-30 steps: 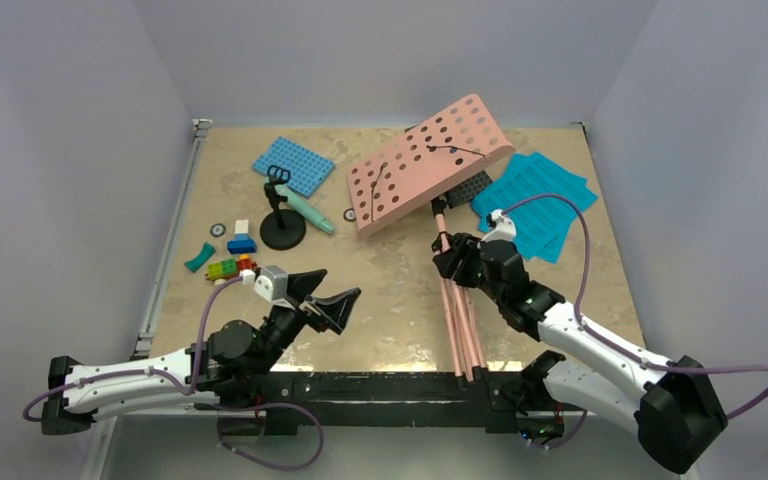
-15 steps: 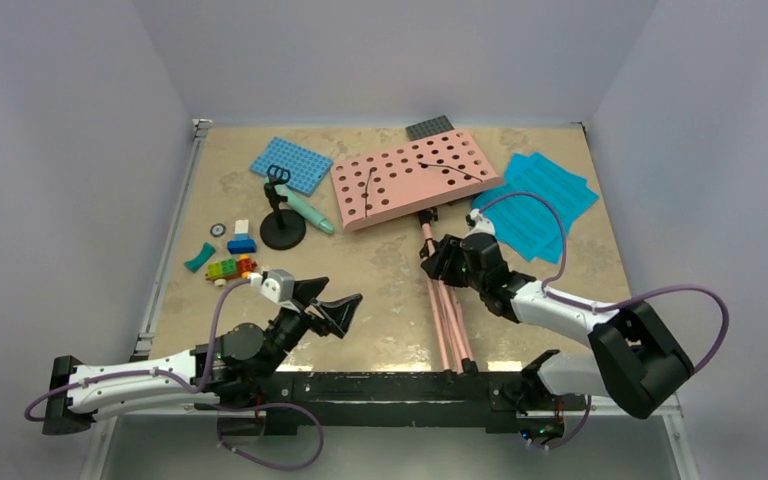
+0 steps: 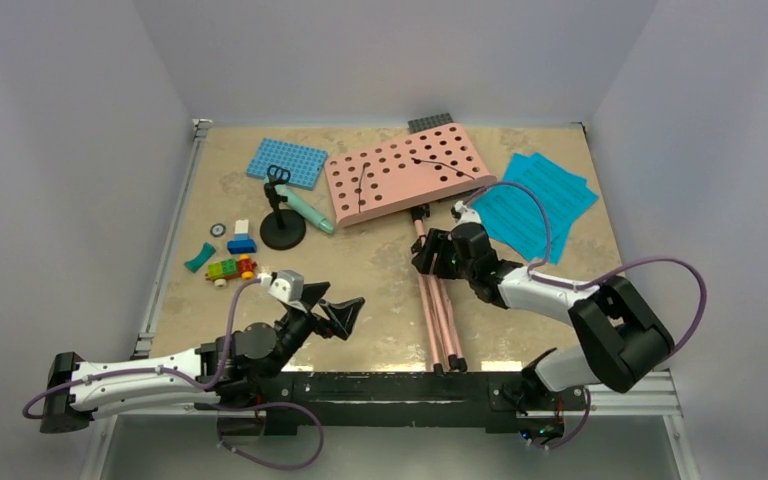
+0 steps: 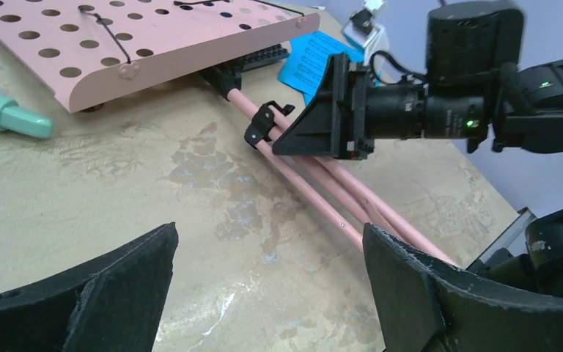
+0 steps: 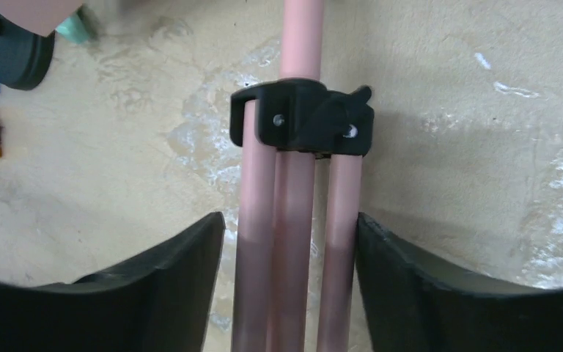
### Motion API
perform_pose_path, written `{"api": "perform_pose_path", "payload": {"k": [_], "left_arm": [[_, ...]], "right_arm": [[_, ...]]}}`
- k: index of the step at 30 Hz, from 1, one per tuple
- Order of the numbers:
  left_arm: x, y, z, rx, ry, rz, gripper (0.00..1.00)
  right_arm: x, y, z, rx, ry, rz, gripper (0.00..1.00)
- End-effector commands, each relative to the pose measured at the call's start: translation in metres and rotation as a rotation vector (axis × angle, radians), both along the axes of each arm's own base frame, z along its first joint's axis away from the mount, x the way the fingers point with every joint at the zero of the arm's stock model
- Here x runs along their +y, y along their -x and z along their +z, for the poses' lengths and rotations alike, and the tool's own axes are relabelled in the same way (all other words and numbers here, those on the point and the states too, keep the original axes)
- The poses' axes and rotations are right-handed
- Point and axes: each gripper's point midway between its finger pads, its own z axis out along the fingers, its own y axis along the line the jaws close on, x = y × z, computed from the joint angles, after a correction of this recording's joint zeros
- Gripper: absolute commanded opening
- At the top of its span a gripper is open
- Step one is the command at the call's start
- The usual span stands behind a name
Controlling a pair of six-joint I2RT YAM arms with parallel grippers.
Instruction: Pack up the instrument practice props
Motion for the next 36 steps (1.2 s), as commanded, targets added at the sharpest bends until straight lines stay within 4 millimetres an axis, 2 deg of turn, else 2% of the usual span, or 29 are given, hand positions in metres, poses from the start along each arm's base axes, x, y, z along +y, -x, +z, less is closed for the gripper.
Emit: {"api": "perform_pose_path", "payload": {"k": [1, 7, 10, 12, 16, 18, 20, 23, 25, 30, 36], "left_arm": [[0.005, -0.004, -0.002, 0.024, -0.015, 0.039, 1.00], [0.011, -0.005, -0.007, 0.043, -0.068, 0.063, 1.00], [0.013, -0.005, -0.005, 0.050, -0.073, 0.070, 1.00], [0.015, -0.006, -0.001, 0.054, -0.075, 0.082, 1.00], [0.026, -0.007, -0.008, 0.094, -0.173, 0.123, 1.00], [0.031, -0.010, -0.008, 0.121, -0.200, 0.163, 1.00], [0.034, -0.013, -0.006, 0.152, -0.198, 0.214, 1.00], [0.033, -0.017, -0.002, 0.203, -0.170, 0.282, 1.00], [0.037, -0.016, -0.008, 0.258, -0.192, 0.326, 1.00], [0.042, -0.013, -0.009, 0.352, -0.235, 0.407, 1.00], [0.042, -0.010, -0.007, 0.370, -0.247, 0.394, 1.00]], "right_arm": [[0.021, -0.026, 0.093, -0.264, -0.107, 0.063, 0.75], [0.016, -0.019, 0.098, -0.252, -0.066, 0.081, 0.82], [0.006, -0.012, 0.112, -0.301, -0.052, 0.071, 0.85], [-0.003, -0.001, 0.126, -0.346, -0.034, 0.069, 0.86], [-0.024, 0.035, 0.154, -0.480, 0.021, 0.106, 0.87], [-0.032, 0.053, 0.154, -0.516, 0.025, 0.125, 0.87], [-0.042, 0.067, 0.141, -0.506, 0.030, 0.131, 0.87], [-0.053, 0.081, 0.123, -0.494, 0.014, 0.124, 0.87], [-0.057, 0.086, 0.120, -0.506, -0.002, 0.120, 0.87], [-0.063, 0.089, 0.132, -0.548, -0.015, 0.106, 0.87], [-0.061, 0.089, 0.146, -0.541, -0.043, 0.094, 0.88]]}}
